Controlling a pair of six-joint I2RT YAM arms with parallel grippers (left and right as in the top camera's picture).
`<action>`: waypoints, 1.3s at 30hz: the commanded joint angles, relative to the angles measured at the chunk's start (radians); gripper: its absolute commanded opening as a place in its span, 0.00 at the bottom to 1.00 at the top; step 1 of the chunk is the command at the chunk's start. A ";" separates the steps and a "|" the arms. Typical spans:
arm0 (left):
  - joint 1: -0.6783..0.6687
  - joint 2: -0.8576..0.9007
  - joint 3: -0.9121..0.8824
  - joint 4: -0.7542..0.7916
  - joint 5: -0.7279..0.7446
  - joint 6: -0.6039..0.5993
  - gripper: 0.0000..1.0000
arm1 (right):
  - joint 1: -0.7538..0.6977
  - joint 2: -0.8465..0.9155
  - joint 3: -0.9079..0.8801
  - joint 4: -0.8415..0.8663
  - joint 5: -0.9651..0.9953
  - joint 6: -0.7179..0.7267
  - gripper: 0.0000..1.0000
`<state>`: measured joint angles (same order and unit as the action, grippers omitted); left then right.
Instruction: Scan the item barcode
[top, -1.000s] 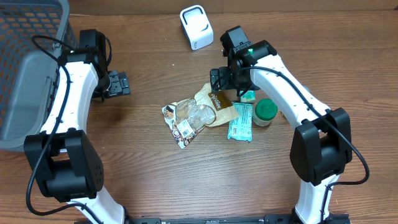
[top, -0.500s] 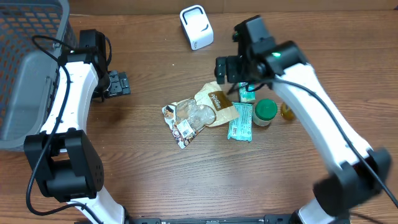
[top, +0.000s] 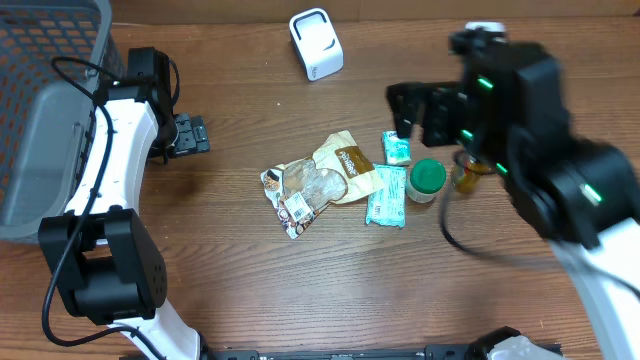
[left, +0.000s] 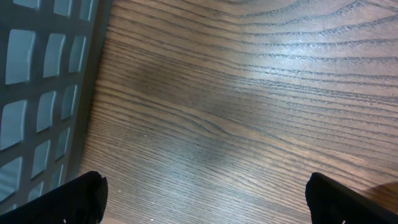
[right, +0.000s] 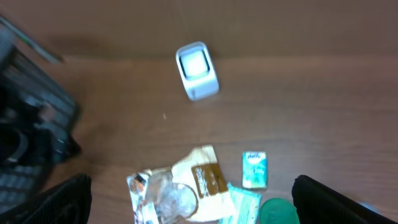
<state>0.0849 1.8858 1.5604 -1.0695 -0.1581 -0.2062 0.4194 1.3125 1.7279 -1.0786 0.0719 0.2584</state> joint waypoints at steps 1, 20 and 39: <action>0.000 -0.006 0.011 0.001 -0.006 -0.003 1.00 | -0.001 -0.103 0.006 -0.008 0.040 0.003 1.00; 0.000 -0.006 0.011 0.001 -0.006 -0.003 1.00 | -0.001 -0.405 -0.227 -0.092 -0.010 0.005 1.00; 0.000 -0.006 0.011 0.001 -0.006 -0.003 1.00 | -0.079 -1.005 -0.930 0.209 -0.119 0.008 1.00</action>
<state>0.0849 1.8858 1.5604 -1.0695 -0.1581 -0.2062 0.3496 0.3721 0.8501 -0.8913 -0.0296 0.2619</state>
